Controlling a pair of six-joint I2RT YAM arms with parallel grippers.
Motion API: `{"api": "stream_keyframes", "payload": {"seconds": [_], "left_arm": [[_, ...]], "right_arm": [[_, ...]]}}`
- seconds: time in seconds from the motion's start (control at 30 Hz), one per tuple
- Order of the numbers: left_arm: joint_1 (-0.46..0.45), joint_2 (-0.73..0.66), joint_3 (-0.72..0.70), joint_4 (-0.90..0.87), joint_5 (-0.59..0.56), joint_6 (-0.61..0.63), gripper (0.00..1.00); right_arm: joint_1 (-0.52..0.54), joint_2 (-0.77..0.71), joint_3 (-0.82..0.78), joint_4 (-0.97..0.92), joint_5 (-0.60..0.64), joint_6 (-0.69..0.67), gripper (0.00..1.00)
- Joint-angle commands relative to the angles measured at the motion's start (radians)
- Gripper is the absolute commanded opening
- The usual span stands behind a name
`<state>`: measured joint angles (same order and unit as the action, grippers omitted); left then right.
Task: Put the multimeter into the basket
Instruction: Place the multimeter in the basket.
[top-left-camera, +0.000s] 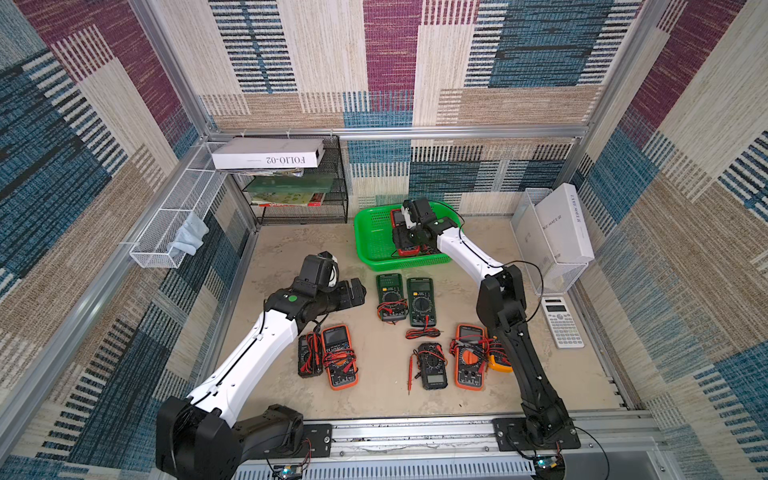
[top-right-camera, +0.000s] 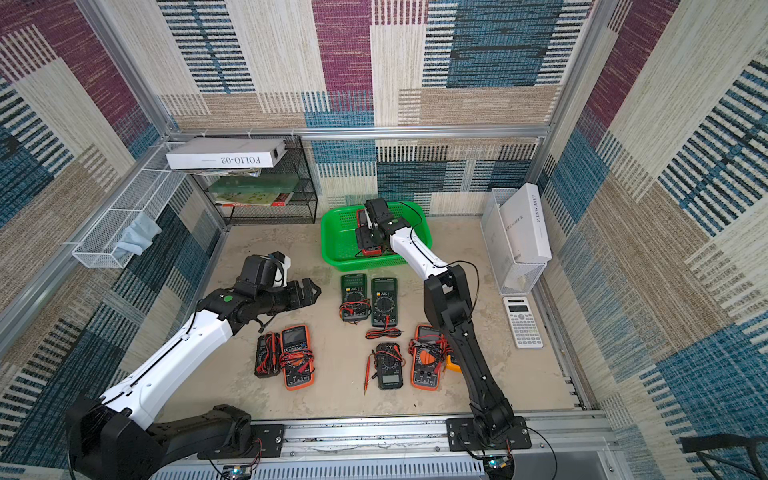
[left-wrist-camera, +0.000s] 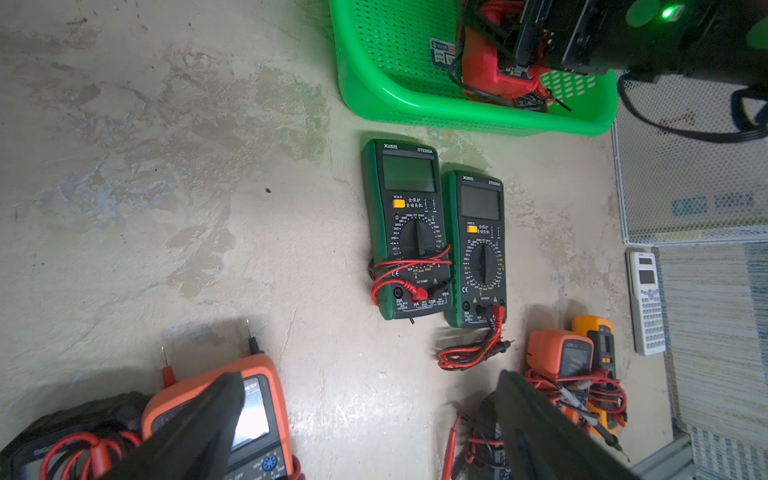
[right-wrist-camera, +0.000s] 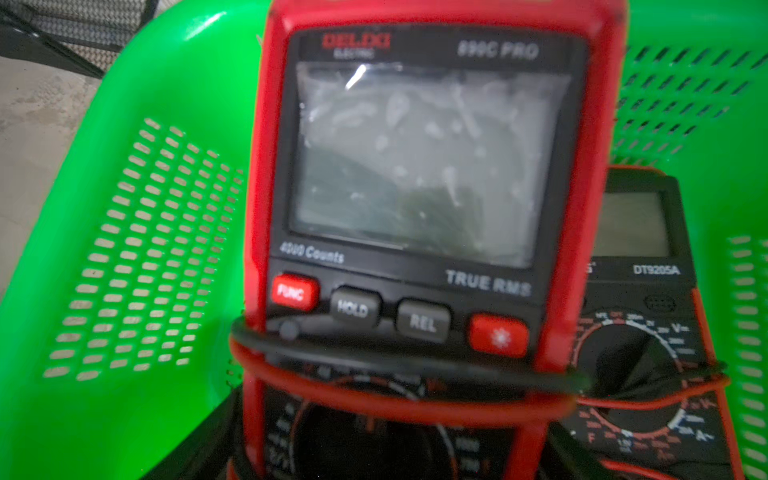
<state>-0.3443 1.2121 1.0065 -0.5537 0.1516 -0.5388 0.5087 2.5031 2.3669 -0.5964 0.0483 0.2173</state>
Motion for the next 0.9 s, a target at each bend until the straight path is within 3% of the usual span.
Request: {"api": "stream_keyframes", "payload": {"seconds": [0.0,0.33,0.53,0.87], "left_arm": [[-0.005,0.004,0.001,0.011,-0.003,0.001,0.99],[-0.013,0.009,0.004,0.012,-0.006,-0.003,0.99],[-0.015,0.012,0.007,0.013,-0.006,-0.004,0.99],[-0.017,0.015,0.004,0.015,-0.013,-0.004,0.99]], "right_arm": [[-0.004,0.013,0.009,0.033,-0.002,-0.001,0.77],[-0.013,0.06,0.008,0.019,-0.007,0.015,0.85],[-0.021,0.074,0.008,0.011,-0.001,0.027,1.0],[-0.03,0.04,0.005,-0.004,0.009,0.019,1.0]]}}
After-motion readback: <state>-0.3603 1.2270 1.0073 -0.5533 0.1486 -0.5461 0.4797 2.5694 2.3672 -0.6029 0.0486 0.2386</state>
